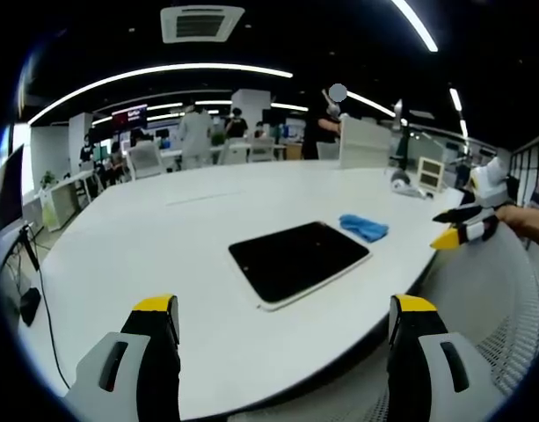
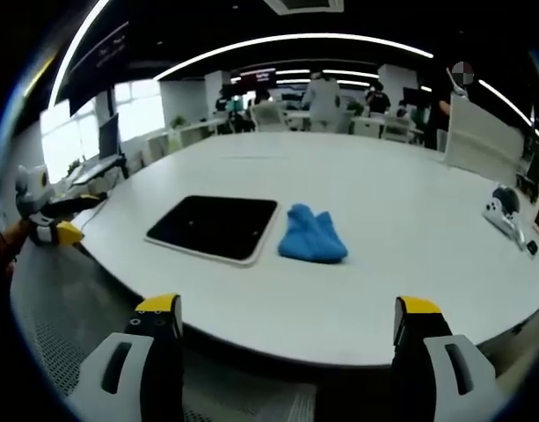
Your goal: Wipe the mirror surface with the cleaning cloth until all visible marks leave the cleaned area.
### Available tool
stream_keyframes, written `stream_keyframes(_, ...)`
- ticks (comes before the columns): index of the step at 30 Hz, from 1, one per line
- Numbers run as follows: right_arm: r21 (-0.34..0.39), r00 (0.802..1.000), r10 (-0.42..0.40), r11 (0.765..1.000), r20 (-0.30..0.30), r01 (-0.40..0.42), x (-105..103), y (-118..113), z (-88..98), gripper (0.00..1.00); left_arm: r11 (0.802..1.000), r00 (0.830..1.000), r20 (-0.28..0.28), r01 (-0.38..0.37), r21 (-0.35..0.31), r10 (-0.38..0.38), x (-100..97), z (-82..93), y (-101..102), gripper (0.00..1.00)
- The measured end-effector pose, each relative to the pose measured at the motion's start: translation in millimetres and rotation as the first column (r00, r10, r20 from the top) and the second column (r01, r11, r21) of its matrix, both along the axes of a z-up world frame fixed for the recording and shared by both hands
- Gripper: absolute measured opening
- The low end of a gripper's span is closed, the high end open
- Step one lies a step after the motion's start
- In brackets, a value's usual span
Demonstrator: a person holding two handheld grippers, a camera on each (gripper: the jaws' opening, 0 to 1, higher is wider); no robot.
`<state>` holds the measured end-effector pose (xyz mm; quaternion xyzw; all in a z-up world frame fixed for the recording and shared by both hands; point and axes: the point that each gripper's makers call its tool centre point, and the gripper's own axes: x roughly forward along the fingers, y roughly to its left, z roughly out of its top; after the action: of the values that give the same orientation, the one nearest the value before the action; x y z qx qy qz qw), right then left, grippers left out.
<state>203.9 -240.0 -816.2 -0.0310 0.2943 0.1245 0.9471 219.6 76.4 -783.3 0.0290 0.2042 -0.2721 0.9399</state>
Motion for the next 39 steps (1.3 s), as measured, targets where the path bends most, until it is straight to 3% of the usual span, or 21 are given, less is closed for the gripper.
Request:
stream_keyframes(7, -0.034, 1.000, 0.002, 0.999, -0.002, -0.002, 0.3, -3.0, -0.8, 0.99, 1.000, 1.000, -0.004, -0.001, 0.001, 0.001, 0.0, -1.0, -0.1, 0.99)
stream_keyframes(17, -0.006, 0.999, 0.037, 0.999, -0.019, -0.037, -0.6, 4.7, -3.6, 0.98, 1.000, 1.000, -0.003, -0.006, 0.004, 0.006, 0.3, -1.1, 0.6, 0.99)
stream_keyframes(39, -0.023, 0.998, 0.033, 0.999, -0.059, -0.034, -3.9, 3.1, -9.6, 0.97, 1.000, 1.000, 0.018, -0.023, 0.018, 0.023, 3.1, 0.5, 4.3, 0.99)
